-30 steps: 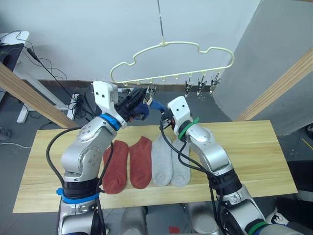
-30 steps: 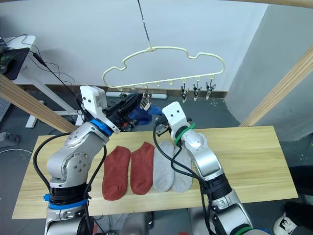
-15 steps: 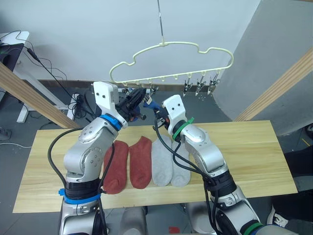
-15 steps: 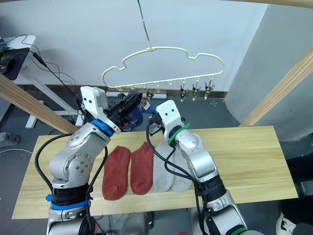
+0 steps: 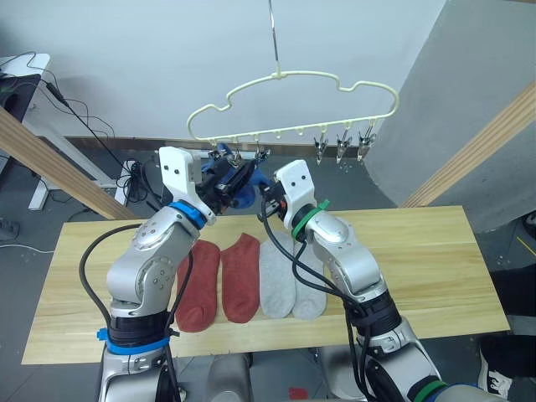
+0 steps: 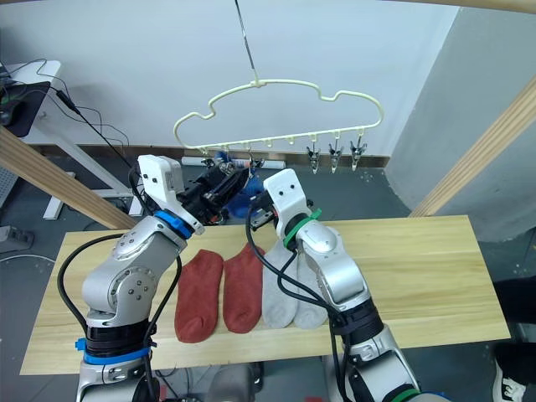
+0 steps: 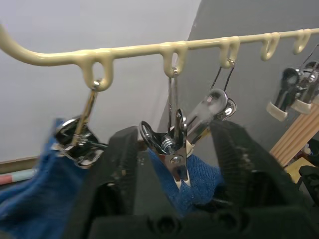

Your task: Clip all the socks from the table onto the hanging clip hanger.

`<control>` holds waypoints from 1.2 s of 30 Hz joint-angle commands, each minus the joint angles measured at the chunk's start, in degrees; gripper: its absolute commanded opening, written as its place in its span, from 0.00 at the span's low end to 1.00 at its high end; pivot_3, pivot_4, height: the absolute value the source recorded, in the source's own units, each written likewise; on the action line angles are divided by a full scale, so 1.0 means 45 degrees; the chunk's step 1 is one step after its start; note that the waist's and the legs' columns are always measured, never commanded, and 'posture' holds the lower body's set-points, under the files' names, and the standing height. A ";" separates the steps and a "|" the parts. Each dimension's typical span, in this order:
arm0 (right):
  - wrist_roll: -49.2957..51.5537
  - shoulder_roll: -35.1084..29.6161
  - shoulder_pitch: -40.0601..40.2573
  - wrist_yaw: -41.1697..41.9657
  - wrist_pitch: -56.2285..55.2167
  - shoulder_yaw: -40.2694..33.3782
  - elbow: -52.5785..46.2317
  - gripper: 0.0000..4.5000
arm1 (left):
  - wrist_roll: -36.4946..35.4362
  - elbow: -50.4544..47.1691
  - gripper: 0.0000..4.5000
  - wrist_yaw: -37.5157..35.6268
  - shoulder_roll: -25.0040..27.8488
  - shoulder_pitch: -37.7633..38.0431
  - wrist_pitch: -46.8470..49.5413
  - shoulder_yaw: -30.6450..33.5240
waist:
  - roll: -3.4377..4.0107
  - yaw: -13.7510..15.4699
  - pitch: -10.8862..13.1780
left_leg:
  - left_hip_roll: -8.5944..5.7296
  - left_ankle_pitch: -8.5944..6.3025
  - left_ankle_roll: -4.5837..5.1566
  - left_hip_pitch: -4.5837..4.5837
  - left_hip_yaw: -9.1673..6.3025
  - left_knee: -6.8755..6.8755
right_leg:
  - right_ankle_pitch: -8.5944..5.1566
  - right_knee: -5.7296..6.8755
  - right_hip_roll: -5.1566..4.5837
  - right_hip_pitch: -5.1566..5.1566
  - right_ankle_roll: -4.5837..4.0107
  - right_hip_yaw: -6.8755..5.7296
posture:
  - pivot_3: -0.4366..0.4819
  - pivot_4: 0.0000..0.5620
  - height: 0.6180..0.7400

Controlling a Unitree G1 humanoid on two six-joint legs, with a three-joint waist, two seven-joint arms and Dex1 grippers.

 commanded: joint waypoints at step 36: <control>0.3367 -0.6775 0.2161 0.4521 0.2531 -0.2583 -0.7753 0.59 | 0.4948 0.0521 0.61 -0.0584 -0.0656 0.1633 -0.6425 -0.2249 | -0.0004 -0.0083 -0.0002 | -0.0008 -0.0002 0.0005 -0.0002 0.0008 0.0005 | 0.0000 -0.0012 0.0000 0.0010 0.0000 0.0008 | 0.21 0.57 1.00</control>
